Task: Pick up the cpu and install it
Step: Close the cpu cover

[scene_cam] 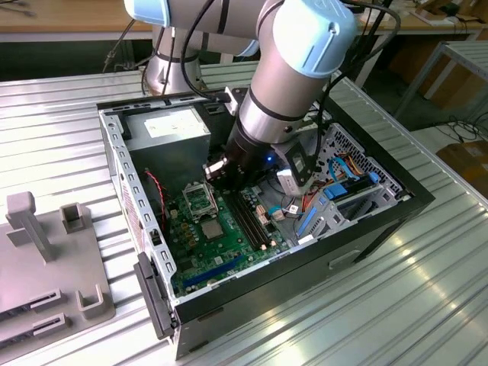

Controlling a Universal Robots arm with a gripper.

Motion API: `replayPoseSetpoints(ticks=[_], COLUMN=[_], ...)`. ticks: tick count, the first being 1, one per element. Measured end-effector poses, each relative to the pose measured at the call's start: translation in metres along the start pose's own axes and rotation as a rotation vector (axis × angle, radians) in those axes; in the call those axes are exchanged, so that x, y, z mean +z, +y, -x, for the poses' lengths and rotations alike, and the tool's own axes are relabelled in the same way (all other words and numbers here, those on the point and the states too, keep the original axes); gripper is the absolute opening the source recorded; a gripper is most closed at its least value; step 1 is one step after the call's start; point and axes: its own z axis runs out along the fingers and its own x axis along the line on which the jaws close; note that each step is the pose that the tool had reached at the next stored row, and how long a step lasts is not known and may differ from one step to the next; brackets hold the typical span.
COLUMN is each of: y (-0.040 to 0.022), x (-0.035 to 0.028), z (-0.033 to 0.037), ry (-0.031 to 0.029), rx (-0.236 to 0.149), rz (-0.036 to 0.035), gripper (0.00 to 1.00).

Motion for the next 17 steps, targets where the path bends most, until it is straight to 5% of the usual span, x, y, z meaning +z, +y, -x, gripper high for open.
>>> replayPoseSetpoints(ticks=[1, 2, 4, 11, 17], y=[0.0001, 0.0002, 0.0012, 0.0051, 0.0056], x=[-0.0001, 0.0, 0.0019, 0.0089, 0.0103], z=[0.0, 0.0002, 0.0036, 0.0086, 0.0086], ry=[0.0005, 0.0016, 0.0027, 0.0029, 0.0097], rx=[-0.002, -0.004, -0.004, -0.001, -0.04], rz=[0.0376, 0.0587, 0.0741, 0.087, 0.0865], gripper=[0.11, 0.11, 0.11, 0.11, 0.11])
